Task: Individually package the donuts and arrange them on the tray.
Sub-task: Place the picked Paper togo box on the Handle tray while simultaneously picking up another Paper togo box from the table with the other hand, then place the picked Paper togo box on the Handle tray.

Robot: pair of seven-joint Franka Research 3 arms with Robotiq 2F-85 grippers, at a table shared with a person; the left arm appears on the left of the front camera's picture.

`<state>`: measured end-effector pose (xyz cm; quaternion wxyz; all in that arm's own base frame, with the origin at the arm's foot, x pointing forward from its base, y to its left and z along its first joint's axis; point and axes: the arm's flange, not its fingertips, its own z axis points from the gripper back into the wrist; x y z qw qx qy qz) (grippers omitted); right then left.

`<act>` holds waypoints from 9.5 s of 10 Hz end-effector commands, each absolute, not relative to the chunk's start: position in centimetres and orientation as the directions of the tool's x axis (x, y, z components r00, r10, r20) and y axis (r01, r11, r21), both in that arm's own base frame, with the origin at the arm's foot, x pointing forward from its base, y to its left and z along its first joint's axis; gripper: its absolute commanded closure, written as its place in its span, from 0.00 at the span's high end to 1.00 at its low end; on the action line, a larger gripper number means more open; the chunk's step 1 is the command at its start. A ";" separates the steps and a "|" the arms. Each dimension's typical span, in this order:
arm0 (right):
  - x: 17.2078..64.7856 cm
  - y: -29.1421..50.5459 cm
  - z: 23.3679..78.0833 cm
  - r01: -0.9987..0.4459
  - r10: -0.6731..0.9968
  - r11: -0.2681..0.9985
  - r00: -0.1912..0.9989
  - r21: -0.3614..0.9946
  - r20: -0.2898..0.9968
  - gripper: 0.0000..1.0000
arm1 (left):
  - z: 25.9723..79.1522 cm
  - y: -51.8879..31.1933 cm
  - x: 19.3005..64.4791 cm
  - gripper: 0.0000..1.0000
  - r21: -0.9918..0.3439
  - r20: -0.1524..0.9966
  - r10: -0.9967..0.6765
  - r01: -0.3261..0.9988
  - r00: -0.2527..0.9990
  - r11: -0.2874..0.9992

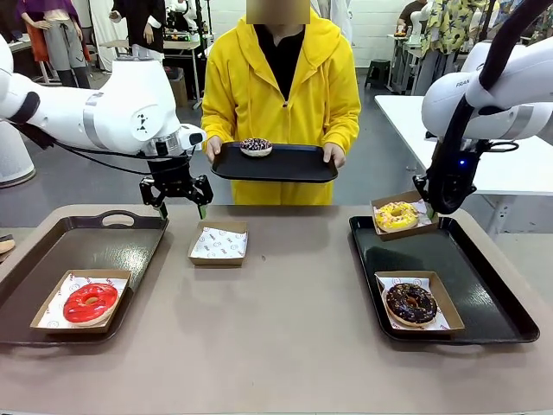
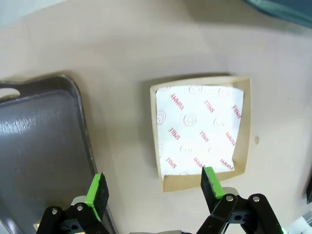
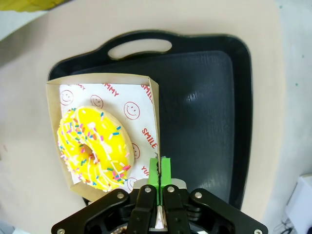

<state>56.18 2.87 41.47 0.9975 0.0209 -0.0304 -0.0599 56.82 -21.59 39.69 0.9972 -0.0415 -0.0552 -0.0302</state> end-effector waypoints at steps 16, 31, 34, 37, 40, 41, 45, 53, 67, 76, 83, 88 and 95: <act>58.7 1.7 36.8 0.047 -0.047 0.997 0.999 0.062 -0.011 0.01 | 32.6 -23.7 59.3 0.99 -0.019 0.021 0.012 -0.011 1.000 1.000; 58.6 1.4 36.8 0.045 -0.043 0.994 0.999 0.099 -0.027 1.00 | 32.9 -23.8 59.3 0.00 -0.012 0.018 -0.007 0.007 1.000 1.000; 56.8 0.4 38.1 0.053 -0.053 0.978 0.999 0.203 -0.008 1.00 | 34.0 -23.9 59.3 0.00 0.003 0.005 -0.008 0.008 1.000 1.000; 49.5 -5.6 42.2 0.041 -0.070 0.844 0.997 0.535 0.035 1.00 | 39.2 -24.6 59.6 0.00 0.008 -0.003 -0.037 0.037 0.999 0.999; 42.8 -13.0 44.6 -0.026 -0.123 0.667 0.982 0.744 0.145 1.00 | 44.6 -27.0 60.2 0.00 0.061 0.045 -0.070 0.067 0.997 0.996; 41.1 -15.4 44.7 -0.050 -0.131 0.596 0.979 0.802 0.158 1.00 | 46.3 -28.0 60.6 0.00 0.075 0.065 -0.067 0.062 0.996 0.995; 38.0 -21.7 42.4 -0.117 -0.131 0.409 0.974 0.905 0.185 1.00 | 50.6 -29.7 63.7 0.00 0.075 0.118 0.006 -0.015 0.993 0.997; 38.5 -23.5 39.4 -0.080 -0.122 0.345 0.984 0.935 0.129 1.00 | 49.5 -29.1 65.2 0.00 0.028 0.124 0.035 -0.039 0.992 0.999; 38.5 -23.5 39.4 -0.080 -0.122 0.345 0.984 0.935 0.129 1.00 | 49.5 -29.1 65.2 0.00 0.028 0.124 0.035 -0.039 0.992 0.999; 38.5 -23.5 39.4 -0.080 -0.122 0.345 0.984 0.935 0.129 1.00 | 49.5 -29.1 65.2 0.00 0.028 0.124 0.035 -0.039 0.992 0.999; 38.5 -23.5 39.4 -0.080 -0.122 0.345 0.984 0.935 0.129 1.00 | 53.5 -18.2 55.0 0.01 0.015 0.120 -0.005 0.004 0.993 1.000; 38.5 -23.5 39.4 -0.080 -0.122 0.345 0.984 0.935 0.129 1.00 | 50.0 -7.8 50.6 0.01 0.057 0.142 0.042 -0.051 0.989 0.997; 38.5 -23.5 39.4 -0.080 -0.122 0.345 0.984 0.935 0.129 1.00 | 46.6 -3.8 51.7 0.01 0.053 0.073 0.067 -0.071 0.995 0.996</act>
